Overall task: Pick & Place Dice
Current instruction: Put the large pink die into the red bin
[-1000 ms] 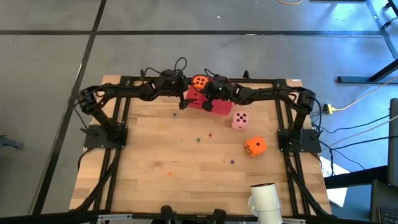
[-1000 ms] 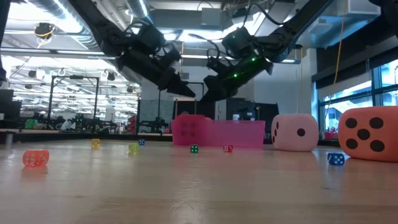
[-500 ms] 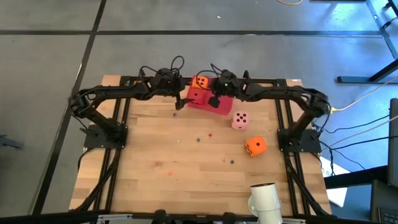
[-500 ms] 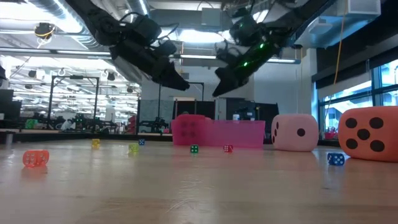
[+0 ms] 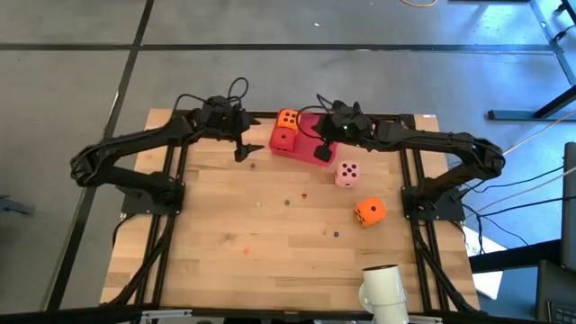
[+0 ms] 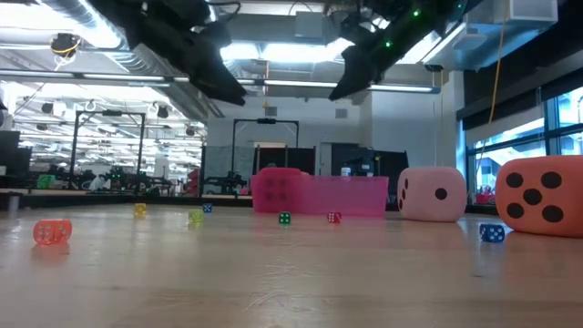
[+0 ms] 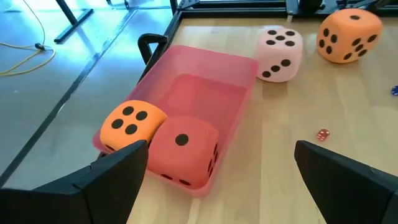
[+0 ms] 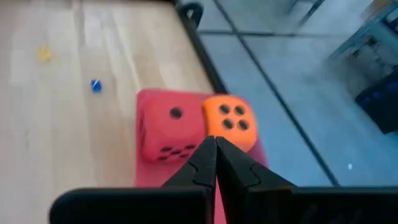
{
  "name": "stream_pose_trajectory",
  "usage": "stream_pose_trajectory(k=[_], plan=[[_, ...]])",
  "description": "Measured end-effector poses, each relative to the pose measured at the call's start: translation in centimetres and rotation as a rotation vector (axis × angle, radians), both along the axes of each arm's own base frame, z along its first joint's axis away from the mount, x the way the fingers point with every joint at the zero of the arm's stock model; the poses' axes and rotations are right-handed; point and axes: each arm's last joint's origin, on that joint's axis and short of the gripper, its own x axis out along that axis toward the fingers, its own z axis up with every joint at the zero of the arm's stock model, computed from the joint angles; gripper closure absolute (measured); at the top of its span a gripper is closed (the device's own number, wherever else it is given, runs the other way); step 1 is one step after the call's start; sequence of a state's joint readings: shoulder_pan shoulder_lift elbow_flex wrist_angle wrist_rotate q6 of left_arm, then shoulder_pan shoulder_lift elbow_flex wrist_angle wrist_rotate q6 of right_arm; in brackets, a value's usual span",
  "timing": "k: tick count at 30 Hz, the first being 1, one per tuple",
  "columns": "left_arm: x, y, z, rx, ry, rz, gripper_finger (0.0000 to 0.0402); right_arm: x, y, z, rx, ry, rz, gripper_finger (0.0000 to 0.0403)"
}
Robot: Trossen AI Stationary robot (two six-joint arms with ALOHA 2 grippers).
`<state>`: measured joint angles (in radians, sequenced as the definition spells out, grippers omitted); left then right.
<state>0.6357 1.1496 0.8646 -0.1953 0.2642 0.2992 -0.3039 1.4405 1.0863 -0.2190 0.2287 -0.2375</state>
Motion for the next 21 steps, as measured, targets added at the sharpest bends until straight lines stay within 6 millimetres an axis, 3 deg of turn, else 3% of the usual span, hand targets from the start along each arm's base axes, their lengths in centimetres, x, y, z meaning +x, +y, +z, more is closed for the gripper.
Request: stream_pose_trajectory(k=[8, 12, 16, 21], plan=[[-0.6, -0.4, 0.7, 0.012, -0.017, 0.000, 0.0002, 0.5, -0.5, 1.0, -0.075, -0.084, 0.026, 0.0394], [-0.7, -0.5, 0.4, -0.006, 0.009, 0.000, 0.0002, 0.2, -0.6, 0.7, -0.113, -0.023, 0.052, 0.0380], [-0.8, -0.6, 0.3, -0.014, 0.019, 0.000, 0.0002, 0.0, -0.5, 0.3, -0.092, 0.023, 0.054, 0.0334], [-0.5, -1.0, 0.3, 0.002, 0.020, -0.028, 0.0002, -0.6, -0.4, -0.6, -0.051, 0.124, 0.009, 0.0241]])
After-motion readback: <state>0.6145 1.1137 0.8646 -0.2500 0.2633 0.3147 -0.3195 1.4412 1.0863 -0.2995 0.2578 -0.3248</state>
